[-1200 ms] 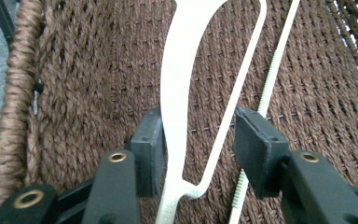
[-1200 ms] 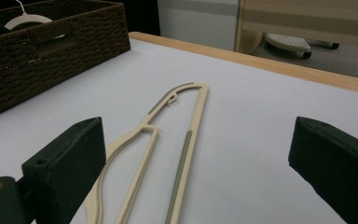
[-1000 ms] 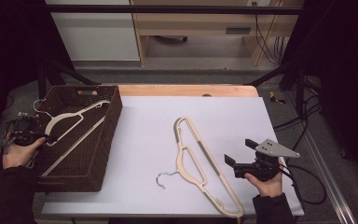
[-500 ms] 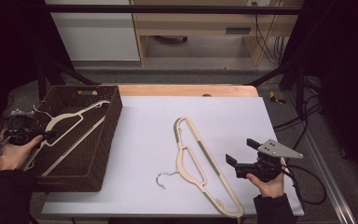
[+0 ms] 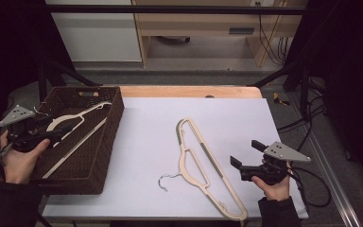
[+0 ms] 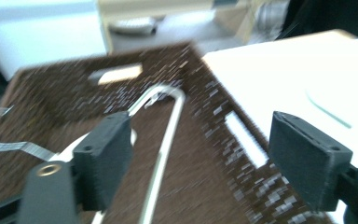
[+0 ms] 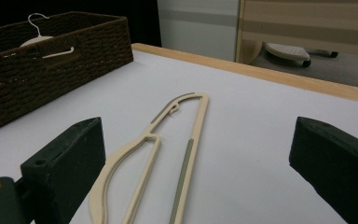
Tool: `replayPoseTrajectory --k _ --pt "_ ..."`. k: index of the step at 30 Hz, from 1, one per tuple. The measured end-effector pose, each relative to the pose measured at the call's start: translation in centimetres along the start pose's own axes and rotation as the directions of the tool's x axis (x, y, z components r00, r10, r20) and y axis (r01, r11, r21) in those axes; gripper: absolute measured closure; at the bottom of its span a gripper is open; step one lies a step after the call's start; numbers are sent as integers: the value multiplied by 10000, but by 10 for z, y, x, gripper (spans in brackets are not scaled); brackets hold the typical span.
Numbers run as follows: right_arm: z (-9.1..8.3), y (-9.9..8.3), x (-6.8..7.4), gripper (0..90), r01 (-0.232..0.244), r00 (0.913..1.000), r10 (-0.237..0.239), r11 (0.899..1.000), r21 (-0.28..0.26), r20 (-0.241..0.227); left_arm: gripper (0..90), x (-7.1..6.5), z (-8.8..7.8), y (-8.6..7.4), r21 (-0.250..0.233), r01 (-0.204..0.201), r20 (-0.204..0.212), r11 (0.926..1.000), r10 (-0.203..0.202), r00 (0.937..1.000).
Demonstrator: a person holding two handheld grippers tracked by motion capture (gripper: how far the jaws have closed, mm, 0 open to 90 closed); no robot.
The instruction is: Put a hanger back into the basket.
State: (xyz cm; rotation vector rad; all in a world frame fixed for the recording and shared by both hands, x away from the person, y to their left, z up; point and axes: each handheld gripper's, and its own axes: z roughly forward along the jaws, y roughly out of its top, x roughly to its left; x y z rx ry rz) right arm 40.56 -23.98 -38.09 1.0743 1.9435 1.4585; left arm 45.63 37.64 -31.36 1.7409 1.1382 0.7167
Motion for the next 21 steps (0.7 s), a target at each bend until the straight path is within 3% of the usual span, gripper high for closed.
replayPoseTrajectory --k 5,9,21 --pt "-1 0 -1 39 -15 10000 15 10000 -68 -35 96 -33 0 3 -883 -184 774 9959 253 9967" --pt "-2 0 -1 38 -36 10000 36 9999 -108 -7 59 -58 3 1 -1273 -487 1286 9907 652 9895" --pt "-2 0 -1 37 -39 10000 39 10000 -87 0 46 -118 33 -9 -1125 -1100 2547 9875 1357 9575"
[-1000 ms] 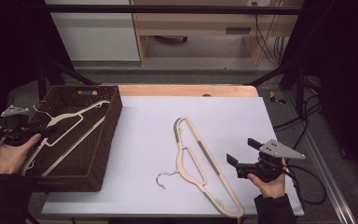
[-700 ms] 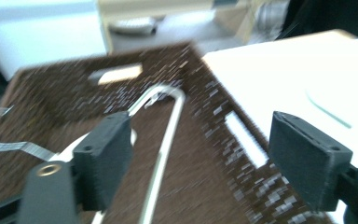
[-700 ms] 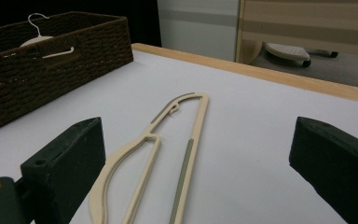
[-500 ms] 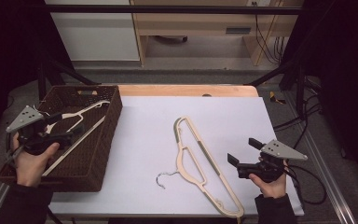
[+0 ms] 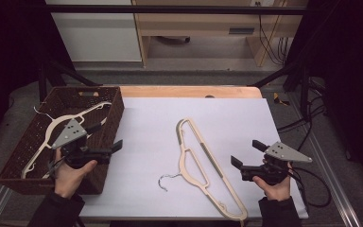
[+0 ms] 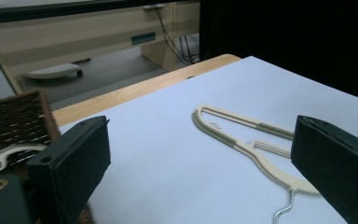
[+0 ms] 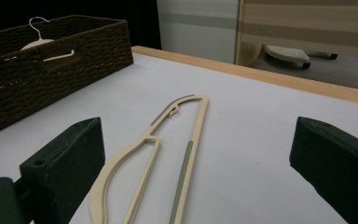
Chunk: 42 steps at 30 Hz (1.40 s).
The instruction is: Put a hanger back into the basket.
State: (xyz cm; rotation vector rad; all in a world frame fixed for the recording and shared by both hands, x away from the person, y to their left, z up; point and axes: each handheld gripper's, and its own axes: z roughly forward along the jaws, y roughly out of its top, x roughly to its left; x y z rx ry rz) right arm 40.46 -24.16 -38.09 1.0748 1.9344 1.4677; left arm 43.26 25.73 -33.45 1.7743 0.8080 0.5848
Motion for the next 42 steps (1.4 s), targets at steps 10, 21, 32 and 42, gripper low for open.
replayPoseTrajectory --k 10,21,32,42 --pt "1 0 1 37 35 10000 -35 10000 27 -59 58 -37 34 2 374 -667 1040 9971 625 9926" --pt "1 -1 2 37 94 9999 -93 9999 46 -108 74 -63 73 -13 1185 -1025 1762 9877 807 9810" --pt "4 -4 5 37 143 9997 -140 9998 155 -188 127 -82 113 -43 2589 -1598 2492 9526 940 9639" --pt "8 -5 6 37 174 9996 -168 9996 239 -226 224 -91 136 -64 3518 -1828 2865 9180 803 9547"
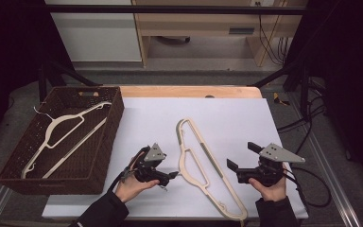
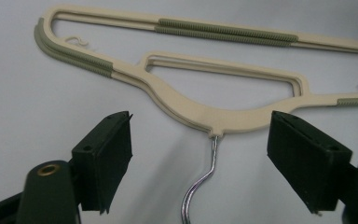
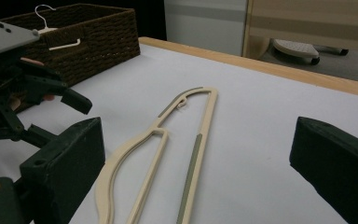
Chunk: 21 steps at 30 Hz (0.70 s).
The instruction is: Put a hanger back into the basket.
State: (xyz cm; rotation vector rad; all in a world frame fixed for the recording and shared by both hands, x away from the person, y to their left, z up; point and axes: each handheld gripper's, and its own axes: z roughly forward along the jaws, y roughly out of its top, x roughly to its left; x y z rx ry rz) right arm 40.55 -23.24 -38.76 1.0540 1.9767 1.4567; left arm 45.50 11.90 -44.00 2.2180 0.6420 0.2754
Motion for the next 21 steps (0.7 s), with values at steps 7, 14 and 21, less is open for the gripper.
replayPoseTrajectory --k 7,14,21 --pt "0 0 0 39 -2 10000 1 10000 -21 -27 320 -3 18 -5 537 -32 97 9986 27 9999" --pt "1 0 1 39 -27 10000 27 10000 21 -44 479 -3 30 -9 1020 -138 320 9947 106 9994" --pt "2 -1 1 39 13 10000 -13 10000 68 -81 642 -3 36 -10 1247 -102 498 9921 40 9988"
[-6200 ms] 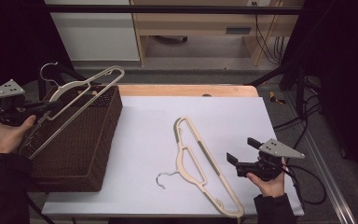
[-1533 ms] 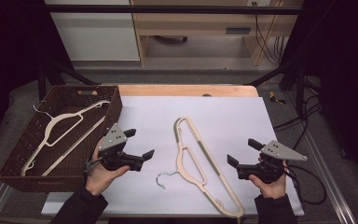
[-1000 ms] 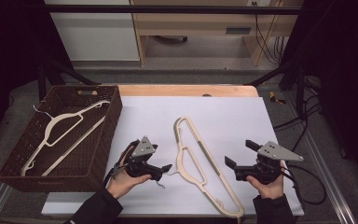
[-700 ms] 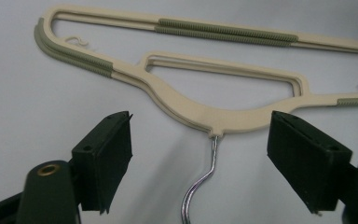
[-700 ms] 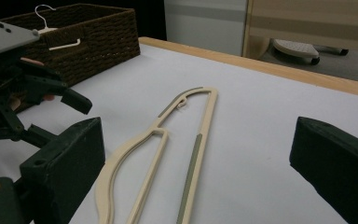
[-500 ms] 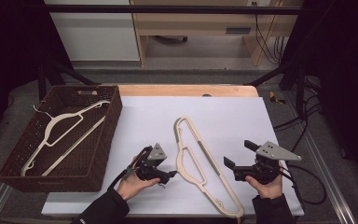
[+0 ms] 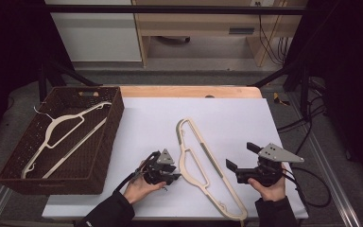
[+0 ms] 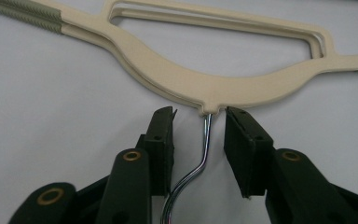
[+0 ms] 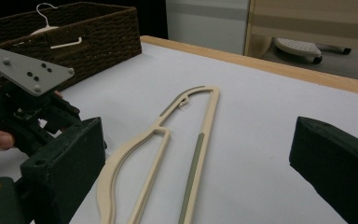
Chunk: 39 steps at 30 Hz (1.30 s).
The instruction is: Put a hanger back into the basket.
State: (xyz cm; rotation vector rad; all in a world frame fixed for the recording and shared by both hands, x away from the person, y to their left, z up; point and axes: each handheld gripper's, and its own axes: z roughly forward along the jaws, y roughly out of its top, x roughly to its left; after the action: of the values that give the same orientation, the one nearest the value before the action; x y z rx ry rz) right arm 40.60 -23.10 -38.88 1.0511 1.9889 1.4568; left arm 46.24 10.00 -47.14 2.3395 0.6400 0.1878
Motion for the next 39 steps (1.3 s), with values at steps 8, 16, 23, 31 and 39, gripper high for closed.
replayPoseTrajectory --k 8,16,23,31,39 --pt "2 0 1 39 -24 10000 24 10000 28 -24 782 0 0 1 92 99 -25 9999 -99 9999" --pt "4 -1 2 41 7 9999 -6 9999 105 -115 867 -2 0 4 324 81 151 9994 -86 9998" --pt "7 -2 5 48 22 9998 -18 9999 158 -215 877 -4 -4 6 361 -157 182 9992 151 9997" --pt "14 -2 14 56 216 9984 -202 9994 270 -520 884 -12 -15 14 356 -437 245 9984 428 9988" --pt "28 -4 33 56 449 9941 -403 9980 442 -1003 884 -20 -30 22 126 -548 347 9984 544 9979"
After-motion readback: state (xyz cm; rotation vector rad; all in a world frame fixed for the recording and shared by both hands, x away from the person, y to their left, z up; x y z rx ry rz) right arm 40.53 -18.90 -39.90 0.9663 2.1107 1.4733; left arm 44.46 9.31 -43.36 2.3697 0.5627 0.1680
